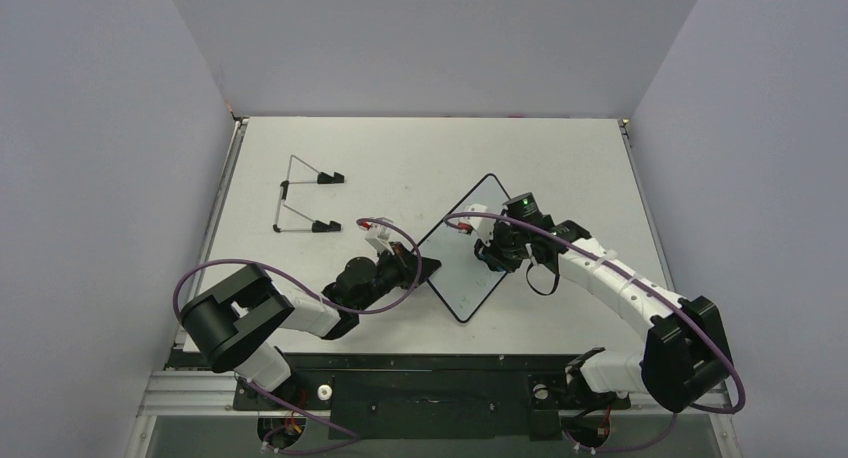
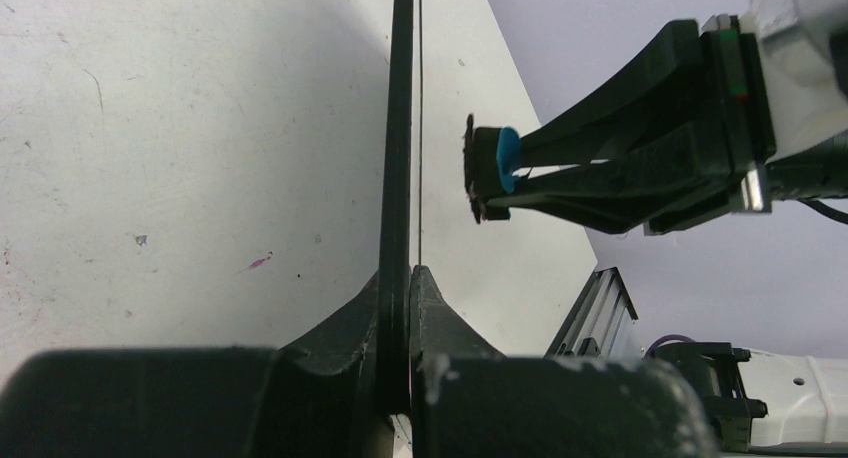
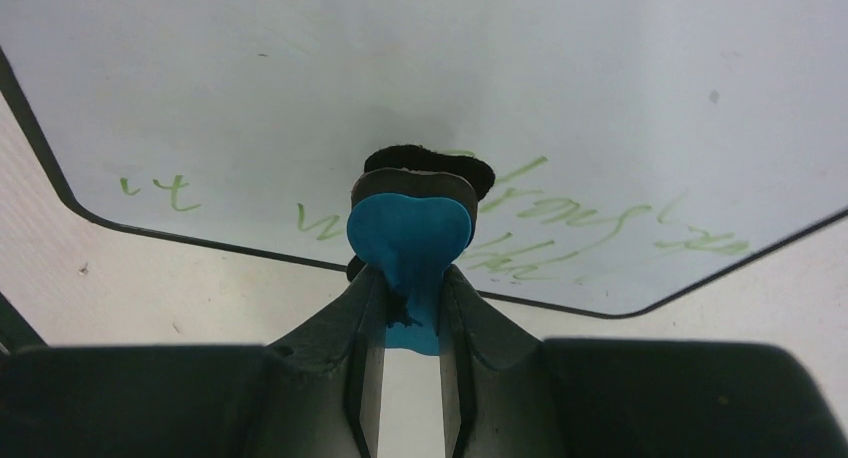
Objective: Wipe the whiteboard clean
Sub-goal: Erase the whiteboard at the center of the board.
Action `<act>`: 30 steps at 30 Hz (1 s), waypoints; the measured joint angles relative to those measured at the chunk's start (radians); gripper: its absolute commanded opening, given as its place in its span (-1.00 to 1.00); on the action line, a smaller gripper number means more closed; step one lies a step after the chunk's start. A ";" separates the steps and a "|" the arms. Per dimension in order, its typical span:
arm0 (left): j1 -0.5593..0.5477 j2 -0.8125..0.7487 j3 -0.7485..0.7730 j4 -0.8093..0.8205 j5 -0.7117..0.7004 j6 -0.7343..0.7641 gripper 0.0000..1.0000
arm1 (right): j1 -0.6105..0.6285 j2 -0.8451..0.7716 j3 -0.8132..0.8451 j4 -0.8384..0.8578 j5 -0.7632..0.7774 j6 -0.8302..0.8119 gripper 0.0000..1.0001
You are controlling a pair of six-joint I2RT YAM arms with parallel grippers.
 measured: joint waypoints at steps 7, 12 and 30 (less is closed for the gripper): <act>-0.001 0.000 -0.008 0.008 0.001 -0.001 -1.00 | 0.106 0.053 0.000 0.000 0.063 -0.029 -1.00; -0.001 0.000 -0.008 0.008 0.001 -0.001 -1.00 | 0.113 0.068 -0.002 0.023 0.129 -0.006 -1.00; 0.000 -0.001 -0.009 0.006 0.002 0.000 -1.00 | 0.142 0.140 0.030 -0.037 0.187 -0.051 -1.00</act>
